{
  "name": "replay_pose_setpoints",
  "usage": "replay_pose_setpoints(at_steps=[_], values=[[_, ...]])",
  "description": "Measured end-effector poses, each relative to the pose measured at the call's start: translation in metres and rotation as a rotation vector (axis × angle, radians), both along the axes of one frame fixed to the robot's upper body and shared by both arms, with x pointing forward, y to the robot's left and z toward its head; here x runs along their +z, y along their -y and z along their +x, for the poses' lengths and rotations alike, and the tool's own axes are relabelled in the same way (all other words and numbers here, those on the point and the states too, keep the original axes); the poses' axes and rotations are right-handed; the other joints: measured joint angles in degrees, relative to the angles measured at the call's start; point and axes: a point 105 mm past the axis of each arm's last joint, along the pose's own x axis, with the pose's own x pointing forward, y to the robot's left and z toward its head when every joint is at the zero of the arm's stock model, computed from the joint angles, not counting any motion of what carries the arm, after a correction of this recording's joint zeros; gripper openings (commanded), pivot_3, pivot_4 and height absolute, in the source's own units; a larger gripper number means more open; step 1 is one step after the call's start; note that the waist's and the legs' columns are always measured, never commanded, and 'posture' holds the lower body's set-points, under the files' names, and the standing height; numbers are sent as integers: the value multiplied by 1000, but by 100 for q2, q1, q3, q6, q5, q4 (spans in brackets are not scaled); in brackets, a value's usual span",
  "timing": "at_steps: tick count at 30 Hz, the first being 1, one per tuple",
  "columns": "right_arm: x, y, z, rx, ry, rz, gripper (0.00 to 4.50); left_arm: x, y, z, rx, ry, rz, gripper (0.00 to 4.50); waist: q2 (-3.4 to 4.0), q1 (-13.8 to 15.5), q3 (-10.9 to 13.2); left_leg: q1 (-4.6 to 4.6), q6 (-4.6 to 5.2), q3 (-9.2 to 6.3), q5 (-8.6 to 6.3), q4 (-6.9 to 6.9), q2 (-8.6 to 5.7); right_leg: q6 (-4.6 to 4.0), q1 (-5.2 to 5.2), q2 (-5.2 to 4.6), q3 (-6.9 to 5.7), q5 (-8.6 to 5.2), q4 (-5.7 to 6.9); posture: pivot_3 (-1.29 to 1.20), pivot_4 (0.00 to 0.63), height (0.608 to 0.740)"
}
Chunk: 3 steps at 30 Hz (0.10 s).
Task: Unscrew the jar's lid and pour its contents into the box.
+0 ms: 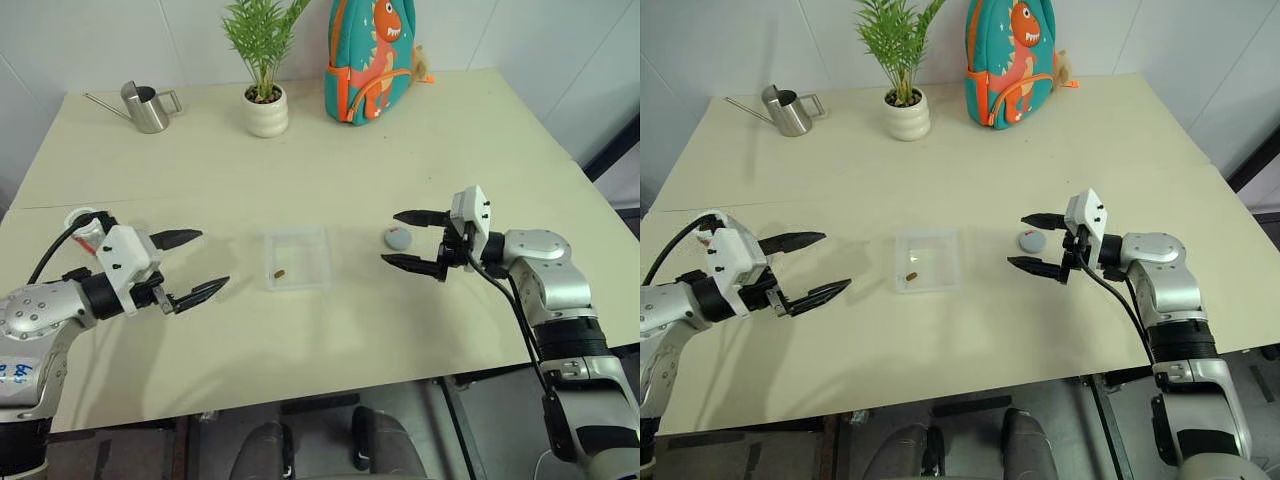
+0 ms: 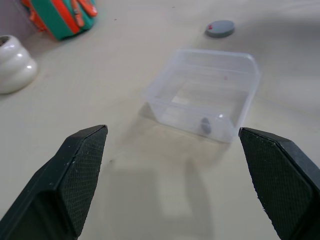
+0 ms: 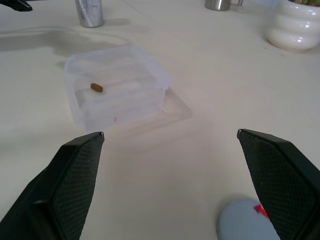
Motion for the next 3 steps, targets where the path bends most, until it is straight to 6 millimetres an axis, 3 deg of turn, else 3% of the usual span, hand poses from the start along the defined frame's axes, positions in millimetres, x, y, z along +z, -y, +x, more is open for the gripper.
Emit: replay_pose_setpoints(at_steps=[3], values=[[1,4,1,-19,5,7,4500,-3,0,-1,-1,-23,-7,4493,0,12,0,0,0,-1,0,3,1,0,1,-1,0,0,-1,0,150,740]])
